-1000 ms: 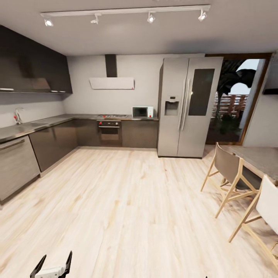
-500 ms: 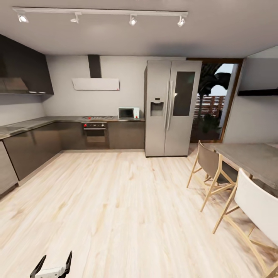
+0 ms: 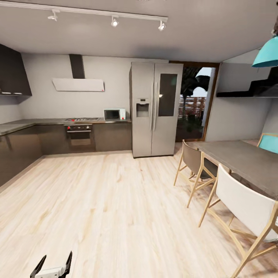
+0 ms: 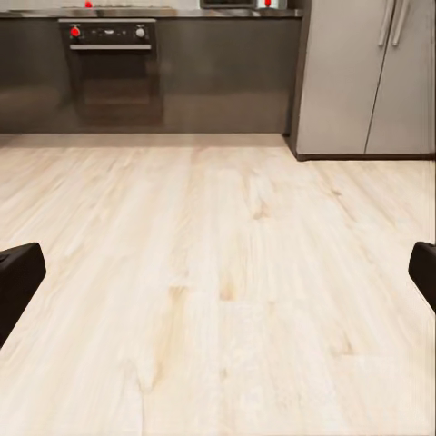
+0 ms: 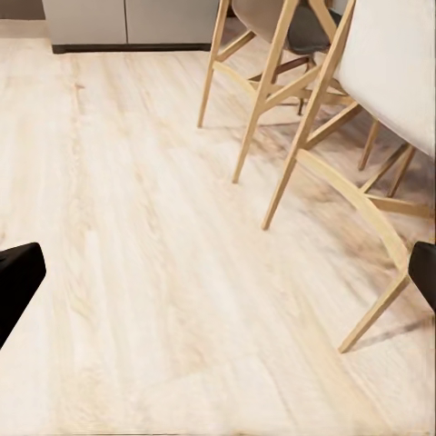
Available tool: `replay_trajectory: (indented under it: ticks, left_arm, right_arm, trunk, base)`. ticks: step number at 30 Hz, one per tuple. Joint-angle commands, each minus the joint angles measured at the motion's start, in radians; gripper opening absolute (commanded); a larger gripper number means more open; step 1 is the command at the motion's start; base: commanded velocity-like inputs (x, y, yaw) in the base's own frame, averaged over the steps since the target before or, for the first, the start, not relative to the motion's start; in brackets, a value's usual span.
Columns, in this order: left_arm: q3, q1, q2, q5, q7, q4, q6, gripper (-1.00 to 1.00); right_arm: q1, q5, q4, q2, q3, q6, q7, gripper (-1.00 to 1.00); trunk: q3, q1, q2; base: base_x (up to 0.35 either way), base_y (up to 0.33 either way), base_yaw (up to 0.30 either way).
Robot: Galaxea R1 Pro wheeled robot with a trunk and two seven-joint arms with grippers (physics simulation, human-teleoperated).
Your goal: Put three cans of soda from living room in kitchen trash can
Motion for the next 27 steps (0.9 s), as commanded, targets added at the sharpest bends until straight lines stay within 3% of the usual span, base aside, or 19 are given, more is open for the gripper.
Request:
replay_trajectory:
  ticks: [1,13,27]
  left_arm:
    - [0.000,0.000,0.000,0.000,0.000,0.000,0.000,1.00]
    - [0.000,0.000,0.000,0.000,0.000,0.000,0.000,1.00]
    - [0.000,0.000,0.000,0.001,0.000,-0.001,0.000,1.00]
  right_arm:
    - [0.000,0.000,0.001,0.000,0.000,0.000,0.000,1.00]
    - [0.000,0.000,0.004,0.000,-0.001,-0.001,0.000,1.00]
    - [0.000,-0.001,0.004,0.001,-0.002,0.001,-0.001,1.00]
  trunk:
    - [0.001,0.000,0.000]
    - [0.008,0.000,0.000]
    - [0.005,0.000,0.000]
  base:
    - [0.000,0.000,-0.243]
    - [0.000,0.010,-0.231]
    - [0.000,0.020,-0.038]
